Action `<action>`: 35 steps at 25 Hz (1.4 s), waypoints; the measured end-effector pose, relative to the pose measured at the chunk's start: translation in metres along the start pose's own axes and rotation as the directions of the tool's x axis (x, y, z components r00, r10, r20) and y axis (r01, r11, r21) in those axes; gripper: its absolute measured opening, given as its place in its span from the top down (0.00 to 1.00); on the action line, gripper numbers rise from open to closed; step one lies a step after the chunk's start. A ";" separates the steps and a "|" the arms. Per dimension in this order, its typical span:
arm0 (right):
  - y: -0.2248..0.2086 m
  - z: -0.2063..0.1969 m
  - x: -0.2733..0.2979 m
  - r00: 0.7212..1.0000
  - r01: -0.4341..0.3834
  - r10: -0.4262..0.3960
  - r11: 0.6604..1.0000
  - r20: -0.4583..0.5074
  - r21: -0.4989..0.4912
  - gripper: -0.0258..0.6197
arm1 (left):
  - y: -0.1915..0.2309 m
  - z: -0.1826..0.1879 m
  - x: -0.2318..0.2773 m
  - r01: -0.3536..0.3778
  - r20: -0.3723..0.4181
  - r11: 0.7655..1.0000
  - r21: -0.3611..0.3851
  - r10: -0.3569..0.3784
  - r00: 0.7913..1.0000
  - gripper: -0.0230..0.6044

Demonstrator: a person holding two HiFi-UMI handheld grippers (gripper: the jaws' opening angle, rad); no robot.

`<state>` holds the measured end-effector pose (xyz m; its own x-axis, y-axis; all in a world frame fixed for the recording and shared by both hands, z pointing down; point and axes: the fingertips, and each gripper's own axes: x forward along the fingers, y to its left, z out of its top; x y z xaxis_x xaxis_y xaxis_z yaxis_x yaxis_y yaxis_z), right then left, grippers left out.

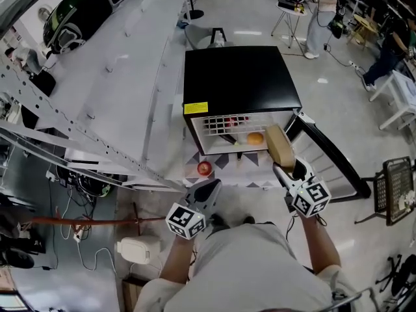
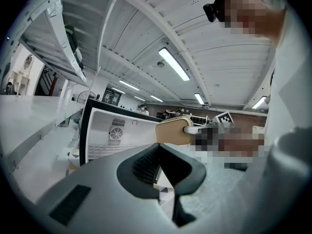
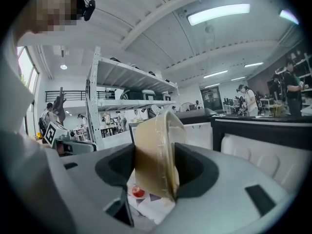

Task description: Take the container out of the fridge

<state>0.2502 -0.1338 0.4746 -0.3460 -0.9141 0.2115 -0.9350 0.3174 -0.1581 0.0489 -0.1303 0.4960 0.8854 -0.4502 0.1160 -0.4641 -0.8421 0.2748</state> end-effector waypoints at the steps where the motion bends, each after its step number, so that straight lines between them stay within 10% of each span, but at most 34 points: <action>1: -0.001 0.001 -0.004 1.000 -0.001 0.001 1.000 0.008 0.004 0.57 | -0.001 0.001 0.000 -0.002 -0.001 1.000 0.005 0.002 1.000 0.96; 35: -0.018 0.011 -0.036 0.995 0.012 -0.021 0.996 0.100 0.090 0.57 | 0.013 0.019 0.008 -0.051 0.023 0.999 0.012 0.051 0.998 0.96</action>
<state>0.2800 -0.1094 0.4591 -0.3169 -0.9412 0.1170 -0.9282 0.2825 -0.2421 0.0493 -0.1505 0.4828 0.8600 -0.4989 0.1077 -0.5088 -0.8215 0.2572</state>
